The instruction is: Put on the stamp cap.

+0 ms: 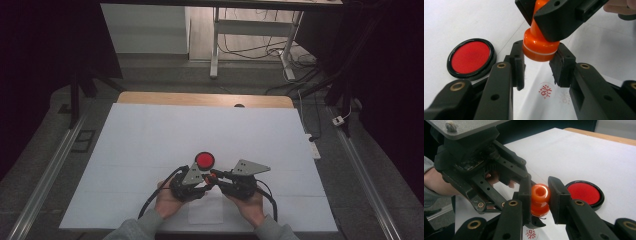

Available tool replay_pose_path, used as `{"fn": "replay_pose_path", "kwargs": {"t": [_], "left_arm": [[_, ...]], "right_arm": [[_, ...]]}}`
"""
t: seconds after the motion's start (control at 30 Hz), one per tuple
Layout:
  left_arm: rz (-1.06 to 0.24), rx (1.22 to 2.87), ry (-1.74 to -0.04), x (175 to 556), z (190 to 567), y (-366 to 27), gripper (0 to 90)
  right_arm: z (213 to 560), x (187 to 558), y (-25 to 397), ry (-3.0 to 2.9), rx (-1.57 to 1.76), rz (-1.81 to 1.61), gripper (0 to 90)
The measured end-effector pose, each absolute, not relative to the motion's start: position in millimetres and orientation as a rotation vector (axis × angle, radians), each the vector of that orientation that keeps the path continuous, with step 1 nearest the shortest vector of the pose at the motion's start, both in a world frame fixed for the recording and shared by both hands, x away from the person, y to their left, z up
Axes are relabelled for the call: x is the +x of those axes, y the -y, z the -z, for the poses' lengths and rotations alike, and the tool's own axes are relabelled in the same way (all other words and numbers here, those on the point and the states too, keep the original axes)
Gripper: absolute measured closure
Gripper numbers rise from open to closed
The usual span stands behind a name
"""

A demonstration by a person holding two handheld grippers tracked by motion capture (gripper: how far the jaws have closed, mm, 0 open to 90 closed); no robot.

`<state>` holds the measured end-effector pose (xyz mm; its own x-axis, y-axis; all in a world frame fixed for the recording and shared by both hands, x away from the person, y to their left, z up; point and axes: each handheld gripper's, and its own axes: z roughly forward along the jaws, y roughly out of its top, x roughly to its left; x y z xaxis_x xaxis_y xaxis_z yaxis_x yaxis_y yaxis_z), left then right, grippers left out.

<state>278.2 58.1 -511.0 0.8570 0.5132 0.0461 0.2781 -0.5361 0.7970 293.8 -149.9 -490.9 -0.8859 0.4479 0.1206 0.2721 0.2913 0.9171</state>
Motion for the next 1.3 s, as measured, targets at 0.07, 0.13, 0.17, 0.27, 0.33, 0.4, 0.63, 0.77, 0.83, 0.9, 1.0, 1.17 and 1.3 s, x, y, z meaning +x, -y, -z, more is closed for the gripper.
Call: {"fn": "replay_pose_path", "kwargs": {"t": [0.07, 0.13, 0.17, 0.27, 0.33, 0.4, 0.63, 0.77, 0.83, 0.9, 1.0, 1.17, 1.3], "left_arm": [[-0.345, 2.160, -0.571, 278.4, 511.7, -58.6, 65.4], [-0.350, 2.159, -0.570, 278.2, 512.1, -58.3, 65.4], [-0.349, 2.158, -0.571, 278.2, 512.1, -58.4, 65.4], [-0.343, 2.147, -0.572, 278.3, 511.5, -59.1, 65.4], [-0.333, 2.142, -0.576, 278.3, 511.3, -59.4, 65.4], [-0.319, 2.133, -0.578, 278.4, 511.1, -59.8, 65.4], [-0.326, 2.117, -0.568, 276.0, 508.6, -60.7, 65.6], [-0.348, 2.096, -0.567, 272.5, 505.2, -61.4, 65.8], [-0.351, 2.112, -0.566, 272.1, 504.0, -61.1, 65.8], [-0.348, 2.122, -0.566, 272.4, 503.8, -61.4, 65.7], [-0.335, 2.130, -0.574, 274.1, 505.1, -61.4, 65.6], [-0.347, 2.129, -0.583, 277.9, 512.8, -59.0, 65.3], [-0.340, 2.133, -0.588, 280.8, 516.4, -58.4, 65.1]], "right_arm": [[490.6, 294.4, 150.4, -2.395, 0.679, -1.653, 72.7], [491.0, 294.8, 150.6, -2.393, 0.692, -1.659, 72.7], [491.2, 294.9, 150.8, -2.391, 0.697, -1.663, 72.7], [491.2, 294.3, 151.0, -2.377, 0.691, -1.673, 72.7], [491.1, 293.7, 151.1, -2.370, 0.688, -1.680, 72.7], [491.1, 292.1, 150.9, -2.356, 0.661, -1.677, 72.7], [489.0, 285.6, 149.0, -2.315, 0.550, -1.647, 72.9], [488.1, 286.3, 152.2, -2.303, 0.547, -1.701, 73.1], [488.4, 286.7, 153.3, -2.300, 0.565, -1.731, 73.2], [489.5, 286.7, 153.0, -2.303, 0.567, -1.733, 73.2], [492.0, 287.7, 152.9, -2.303, 0.591, -1.745, 73.3], [495.1, 292.6, 153.2, -2.333, 0.625, -1.712, 73.0], [497.3, 295.2, 152.5, -2.343, 0.644, -1.694, 72.8]]}}
